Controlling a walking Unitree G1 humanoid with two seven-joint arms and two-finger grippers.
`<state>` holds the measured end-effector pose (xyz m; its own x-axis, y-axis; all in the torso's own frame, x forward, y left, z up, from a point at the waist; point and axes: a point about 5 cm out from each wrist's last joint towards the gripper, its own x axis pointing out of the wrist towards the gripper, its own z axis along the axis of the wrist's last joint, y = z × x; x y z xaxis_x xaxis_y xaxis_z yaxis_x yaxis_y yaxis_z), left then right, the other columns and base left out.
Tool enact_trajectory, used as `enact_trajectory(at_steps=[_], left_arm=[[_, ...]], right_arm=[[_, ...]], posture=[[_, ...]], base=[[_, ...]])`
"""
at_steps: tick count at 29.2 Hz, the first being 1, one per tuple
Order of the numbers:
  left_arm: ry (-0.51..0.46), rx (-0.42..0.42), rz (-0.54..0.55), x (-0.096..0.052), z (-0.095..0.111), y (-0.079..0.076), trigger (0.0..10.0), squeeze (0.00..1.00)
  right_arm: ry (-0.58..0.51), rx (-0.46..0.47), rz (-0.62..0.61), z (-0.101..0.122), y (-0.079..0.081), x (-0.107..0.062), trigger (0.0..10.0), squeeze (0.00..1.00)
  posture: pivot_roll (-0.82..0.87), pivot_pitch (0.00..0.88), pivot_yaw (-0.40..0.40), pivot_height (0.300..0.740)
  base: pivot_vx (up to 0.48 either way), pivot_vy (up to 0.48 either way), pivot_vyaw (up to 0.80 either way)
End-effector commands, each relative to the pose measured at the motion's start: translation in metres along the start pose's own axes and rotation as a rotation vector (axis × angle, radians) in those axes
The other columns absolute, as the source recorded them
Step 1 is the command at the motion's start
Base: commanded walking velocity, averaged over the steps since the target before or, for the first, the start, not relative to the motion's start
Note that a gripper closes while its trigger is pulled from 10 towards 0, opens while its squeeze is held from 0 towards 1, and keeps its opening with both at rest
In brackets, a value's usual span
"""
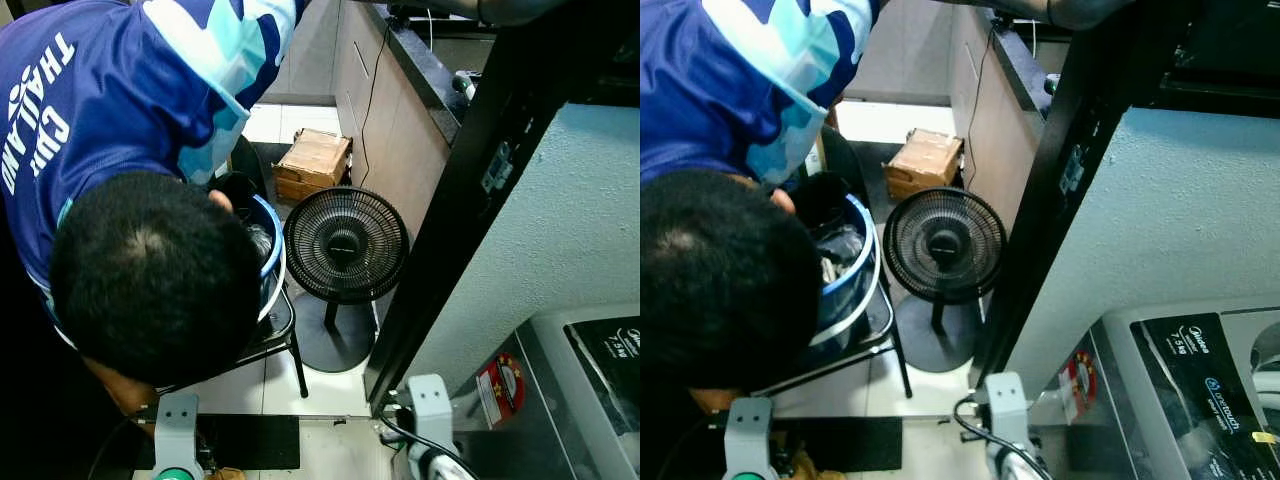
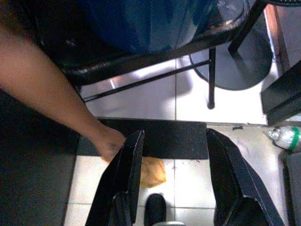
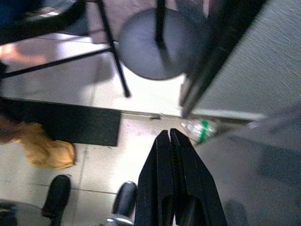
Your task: Clothes washing
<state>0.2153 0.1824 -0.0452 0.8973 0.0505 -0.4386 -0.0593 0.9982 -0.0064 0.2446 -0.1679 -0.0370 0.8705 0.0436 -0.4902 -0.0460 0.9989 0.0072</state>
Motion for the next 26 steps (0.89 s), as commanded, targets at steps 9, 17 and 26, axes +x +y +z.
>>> enact_trajectory(at_steps=[9, 17, 26], left_arm=[[-0.003, -0.020, 0.008, -0.002, -0.002, -0.003, 10.0, 0.00], [0.008, -0.009, 0.012, -0.003, -0.004, -0.004, 10.0, 0.00], [0.041, -0.006, 0.010, -0.004, -0.009, 0.000, 10.0, 0.00]], right_arm=[[0.039, 0.002, 0.024, -0.006, 0.007, -0.001, 10.0, 0.00], [0.066, 0.015, 0.003, -0.015, 0.003, -0.005, 10.0, 0.00], [0.102, 0.030, -0.027, -0.024, -0.006, -0.009, 10.0, 0.00]], posture=[[0.11, 0.047, -0.013, 0.740], [0.12, 0.044, -0.006, 0.740], [0.11, 0.040, 0.005, 0.740]], base=[[0.000, 0.000, 0.00], [0.000, 0.000, 0.00], [0.000, 0.000, 0.00]])
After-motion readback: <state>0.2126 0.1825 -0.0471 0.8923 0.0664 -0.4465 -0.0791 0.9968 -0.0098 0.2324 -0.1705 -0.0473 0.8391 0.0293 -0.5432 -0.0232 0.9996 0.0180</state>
